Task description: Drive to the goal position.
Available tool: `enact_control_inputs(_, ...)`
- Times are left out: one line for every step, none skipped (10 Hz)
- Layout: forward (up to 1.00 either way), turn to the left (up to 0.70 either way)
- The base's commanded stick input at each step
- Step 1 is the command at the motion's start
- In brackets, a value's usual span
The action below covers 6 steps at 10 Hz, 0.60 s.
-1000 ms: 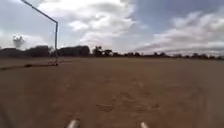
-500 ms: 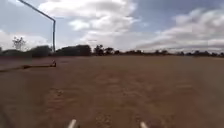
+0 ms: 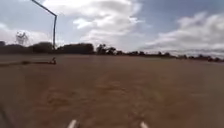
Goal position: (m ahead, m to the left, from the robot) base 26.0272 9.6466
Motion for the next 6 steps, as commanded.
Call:
enact_control_inputs(0.70,0.00)
enact_control_inputs(0.70,0.00)
enact_control_inputs(0.70,0.00)
enact_control_inputs(0.70,0.00)
enact_control_inputs(0.70,0.00)
enact_control_inputs(0.70,0.00)
